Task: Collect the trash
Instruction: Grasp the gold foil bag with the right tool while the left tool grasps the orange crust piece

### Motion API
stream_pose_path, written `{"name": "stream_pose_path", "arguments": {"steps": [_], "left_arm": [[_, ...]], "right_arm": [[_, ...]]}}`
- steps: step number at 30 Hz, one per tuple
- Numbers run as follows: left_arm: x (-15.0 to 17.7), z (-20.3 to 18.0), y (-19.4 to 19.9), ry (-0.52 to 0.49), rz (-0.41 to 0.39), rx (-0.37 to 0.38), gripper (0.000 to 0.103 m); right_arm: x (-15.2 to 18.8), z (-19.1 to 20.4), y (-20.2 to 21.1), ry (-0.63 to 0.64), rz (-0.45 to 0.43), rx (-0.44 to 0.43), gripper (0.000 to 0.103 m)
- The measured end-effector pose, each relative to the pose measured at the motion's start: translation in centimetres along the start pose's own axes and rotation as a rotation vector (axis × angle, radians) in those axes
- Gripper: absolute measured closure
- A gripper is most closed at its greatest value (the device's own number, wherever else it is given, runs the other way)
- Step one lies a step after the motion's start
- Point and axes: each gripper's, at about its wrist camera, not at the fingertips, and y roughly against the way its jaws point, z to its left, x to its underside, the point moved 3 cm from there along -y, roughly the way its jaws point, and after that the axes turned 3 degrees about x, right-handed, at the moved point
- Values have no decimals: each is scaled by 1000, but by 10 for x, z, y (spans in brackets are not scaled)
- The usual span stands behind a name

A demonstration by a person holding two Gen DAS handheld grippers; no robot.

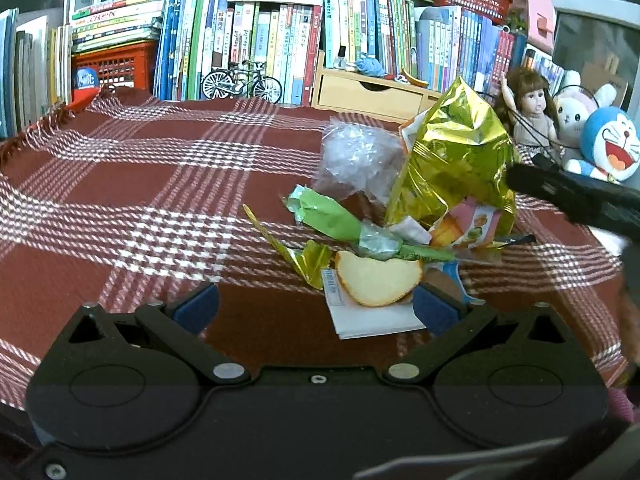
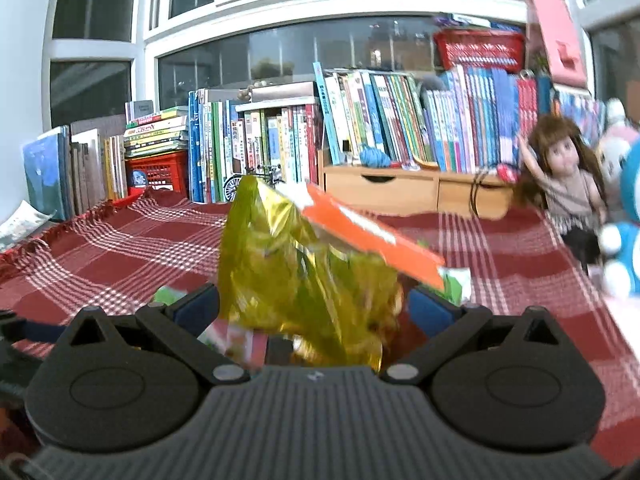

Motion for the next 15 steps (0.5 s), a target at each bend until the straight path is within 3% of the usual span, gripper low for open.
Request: {"name": "stream_pose_path", "arguments": {"steps": [7,9,11,12,14,15], "left_arm": [[10,-12,-4,-11,14,44,0],[12,-16,-7,-15,22,56,0],[13,-20,-9,-20,21,65,0],[14,-22,-10,-23,20,68,0],[15,-25,-12,-28,20,71,0],[15,-26,-12,-29,19,69,0]], "right_arm": [[-9,-4,-52,-45,87,2,0],[-5,-5,-65,-59,139,-11,5],[-3,-7,-69,-109,183,-40,30],[-3,-9,-68,-134,184,-52,37],[-5,-11,-62,-152,167,-58,61],[-7,-13,-58,-159,154,-55,62]]}}
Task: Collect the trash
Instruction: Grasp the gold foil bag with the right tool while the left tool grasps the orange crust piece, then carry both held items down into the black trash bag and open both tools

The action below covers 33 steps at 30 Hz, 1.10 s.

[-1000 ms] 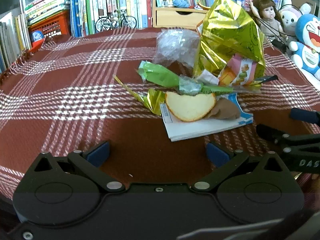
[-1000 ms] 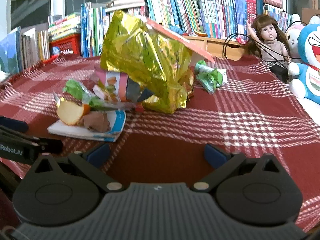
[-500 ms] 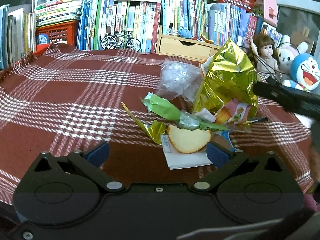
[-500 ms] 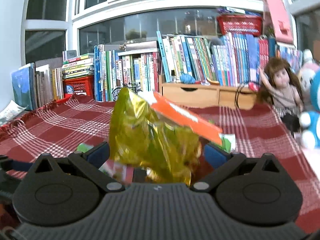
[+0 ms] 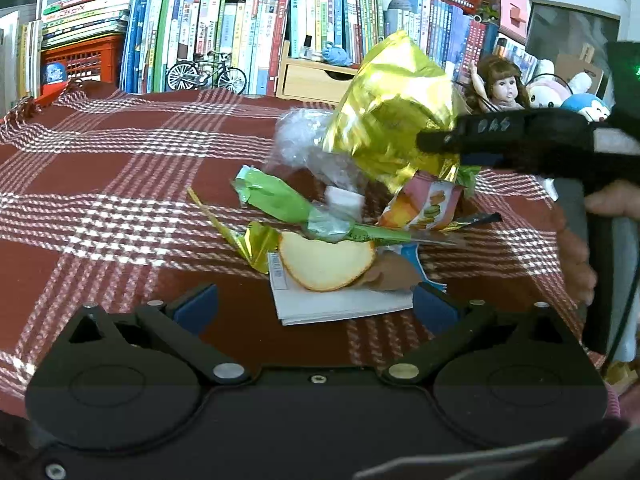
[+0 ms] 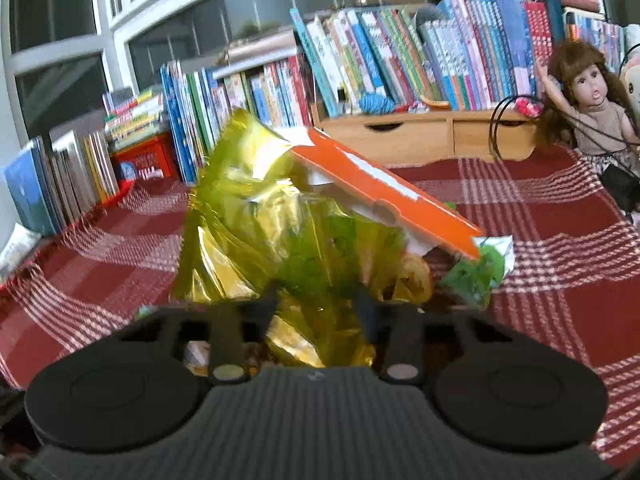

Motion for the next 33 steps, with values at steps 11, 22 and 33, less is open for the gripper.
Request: {"name": "stream_pose_path", "arguments": {"steps": [11,22,33], "left_arm": [[-17,-5,-4,-17,-77,-11,11],[-16,-16,-29,-22,-94,-21,63],[-19,-3,7,34,-140,-17,86]], "right_arm": [[-33,-15,49,-11,-195,59,73],[-28,-36,84,-27,-270,125,73],[-5,-42,113,-58,-296,122,74]]}}
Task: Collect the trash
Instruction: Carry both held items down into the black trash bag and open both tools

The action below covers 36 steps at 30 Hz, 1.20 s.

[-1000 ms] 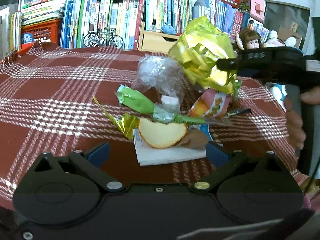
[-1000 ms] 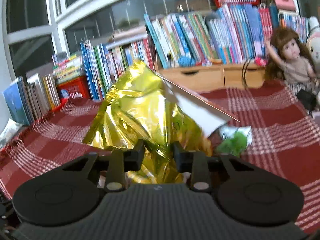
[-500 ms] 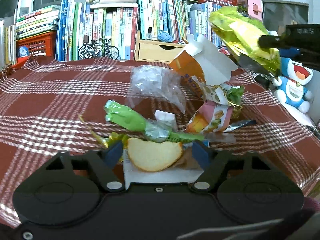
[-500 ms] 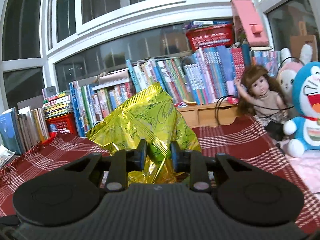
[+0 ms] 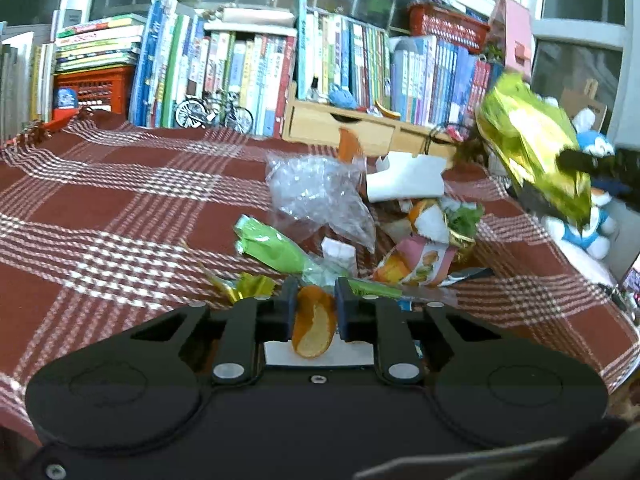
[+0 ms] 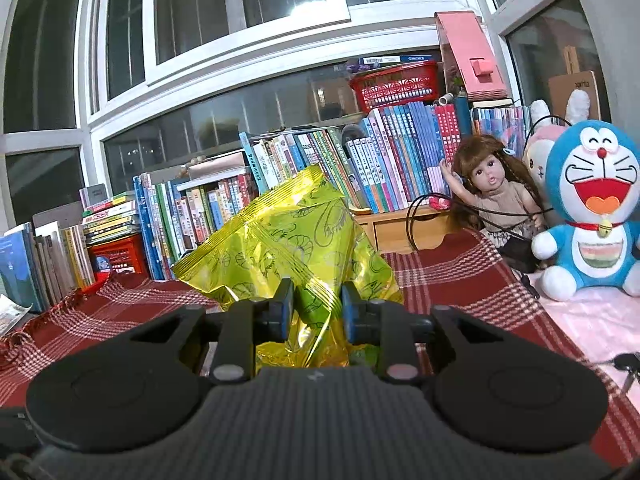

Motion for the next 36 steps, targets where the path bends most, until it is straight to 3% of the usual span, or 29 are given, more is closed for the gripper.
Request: {"name": "stream_pose_path", "arguments": {"steps": [9,17,27,36], "left_arm": [[-5,8,42,29,-62,2,87],[18,1,82,23,-36,28,87],[82,-5,104,16,147,36,87],[149,4,65,27,351,-19,87]], "right_arm": [[23,3,37,-18,45,-38,74],[70,17,76,12,216,-110,74],[135,37,113,69,471,-191,75],[196,48,96,153,680,-193,76]]}}
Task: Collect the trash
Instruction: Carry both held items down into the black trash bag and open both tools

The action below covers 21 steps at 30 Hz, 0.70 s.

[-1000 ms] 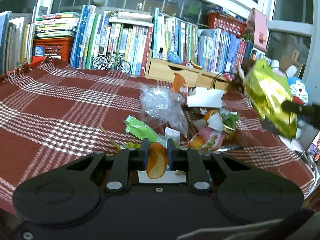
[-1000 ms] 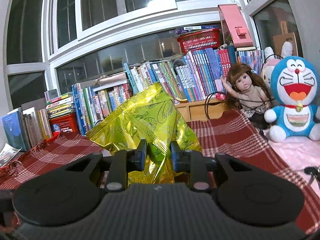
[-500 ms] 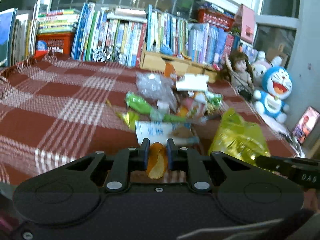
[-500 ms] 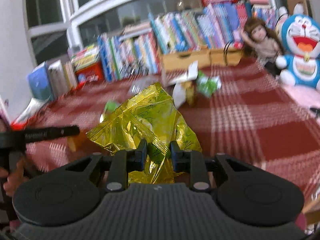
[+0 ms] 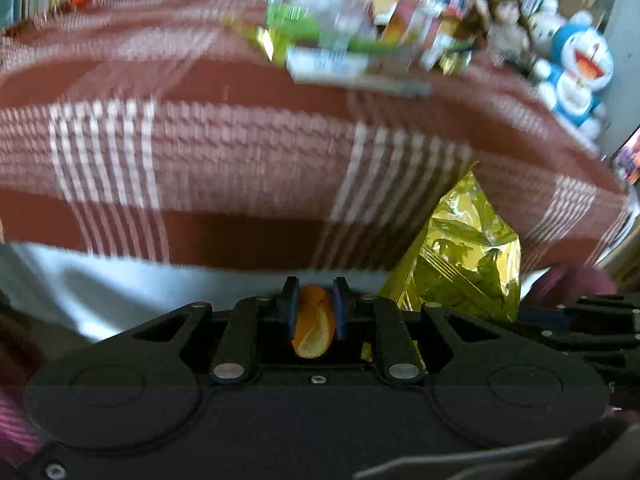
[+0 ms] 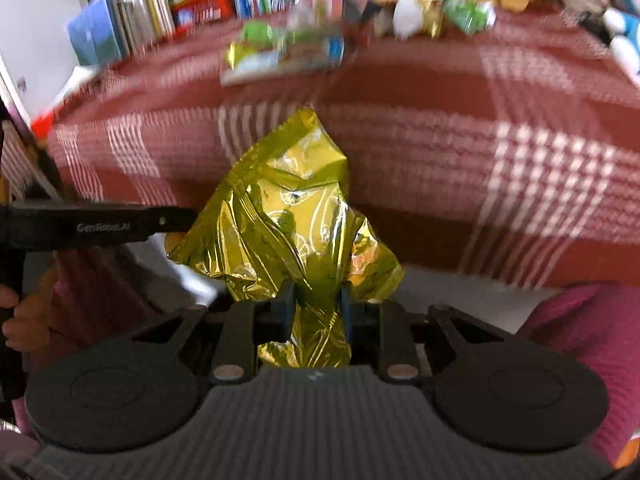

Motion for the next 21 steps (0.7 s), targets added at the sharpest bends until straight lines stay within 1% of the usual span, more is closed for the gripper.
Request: {"name": "stream_pose_path", "arguments": {"steps": [5,12,16,21], "left_arm": [[18,7,-37,7,81,-19,87],[36,13,-86,-5,151,-40,86],[45,18,-110,4,196,-65,86],[49,20,-126,10,217,-70,83]], "right_arm": [[16,2,-31,21,96,5,76],[35,1,-82,22,212,-6,76],[44,-1,-104,17,255,0,76],[49,-8,-119,-15,289,-5,75]]}}
